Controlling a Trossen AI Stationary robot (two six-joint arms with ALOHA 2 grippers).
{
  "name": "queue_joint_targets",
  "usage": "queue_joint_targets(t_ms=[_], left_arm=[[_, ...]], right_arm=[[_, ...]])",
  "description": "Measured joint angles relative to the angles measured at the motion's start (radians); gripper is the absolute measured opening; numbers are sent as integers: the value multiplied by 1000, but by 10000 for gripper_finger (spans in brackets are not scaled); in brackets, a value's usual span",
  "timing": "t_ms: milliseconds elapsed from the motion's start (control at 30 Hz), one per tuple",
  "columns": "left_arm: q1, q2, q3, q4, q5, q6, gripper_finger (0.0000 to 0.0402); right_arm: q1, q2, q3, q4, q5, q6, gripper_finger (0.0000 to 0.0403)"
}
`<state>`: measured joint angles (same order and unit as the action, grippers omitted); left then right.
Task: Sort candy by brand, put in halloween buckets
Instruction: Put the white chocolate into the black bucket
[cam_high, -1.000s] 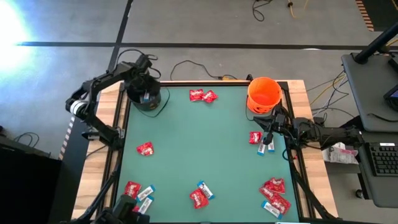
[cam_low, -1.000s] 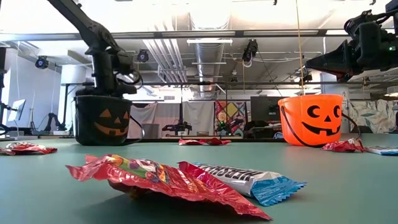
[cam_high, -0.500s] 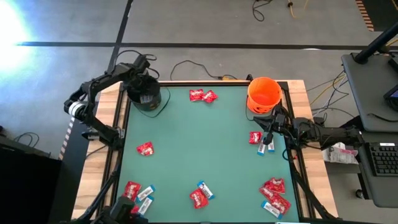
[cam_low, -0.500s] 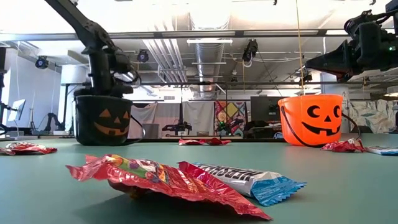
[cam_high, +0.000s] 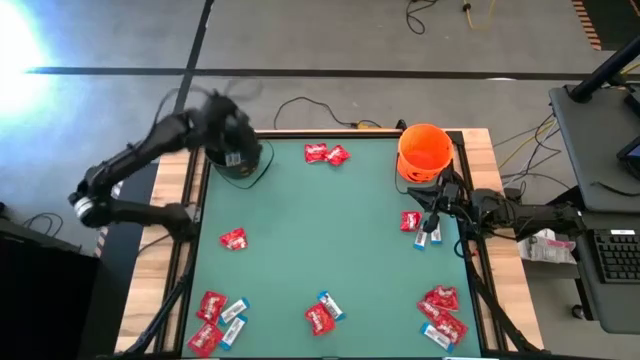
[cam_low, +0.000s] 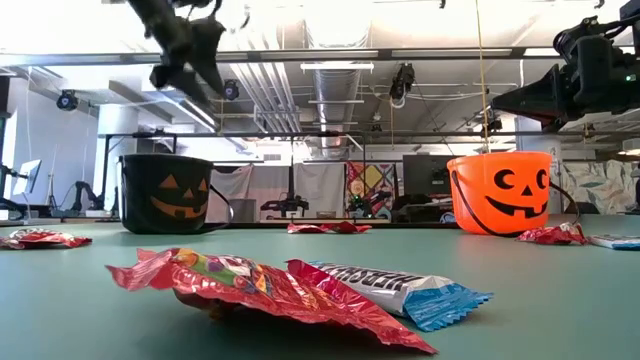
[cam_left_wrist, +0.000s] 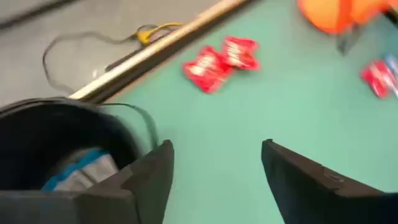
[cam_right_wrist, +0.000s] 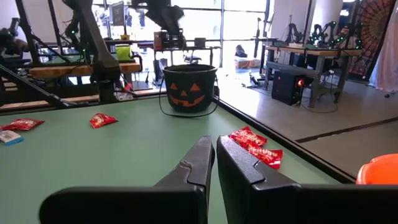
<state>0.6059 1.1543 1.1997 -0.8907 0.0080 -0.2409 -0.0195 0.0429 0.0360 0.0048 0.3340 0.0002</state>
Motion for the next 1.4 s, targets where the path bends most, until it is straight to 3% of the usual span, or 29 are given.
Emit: queue_joint_targets(t_ms=[167, 300, 400, 467, 567, 667, 900, 1100, 1333, 1400], left_arm=[[-482, -69, -116, 200, -182, -127, 182], [-824, -56, -250, 502, -256, -61, 163], [-1014, -6, -376, 730, -326, 1, 157], [-1081, 51, -452, 888, -358, 6, 156], [-1095, 144, -523, 1078, -363, -15, 156], [-1063, 251, -546, 1169, -365, -57, 156], [-1028, 484, -445, 1171, -287, 31, 197], [-1033, 621, -327, 1169, -118, 110, 236], [-1017, 766, -239, 1160, -12, 255, 236], [-1010, 800, -208, 1164, -12, 265, 233]], right_arm=[[0, 0, 0, 0, 0, 0, 18], [0, 0, 0, 0, 0, 0, 18], [0, 0, 0, 0, 0, 0, 18], [0, 0, 0, 0, 0, 0, 18], [0, 0, 0, 0, 0, 0, 18], [0, 0, 0, 0, 0, 0, 18], [0, 0, 0, 0, 0, 0, 18], [0, 0, 0, 11, 0, 0, 18], [0, 2, 0, 7, 0, 12, 18], [0, 3, 0, 8, 0, 125, 18]])
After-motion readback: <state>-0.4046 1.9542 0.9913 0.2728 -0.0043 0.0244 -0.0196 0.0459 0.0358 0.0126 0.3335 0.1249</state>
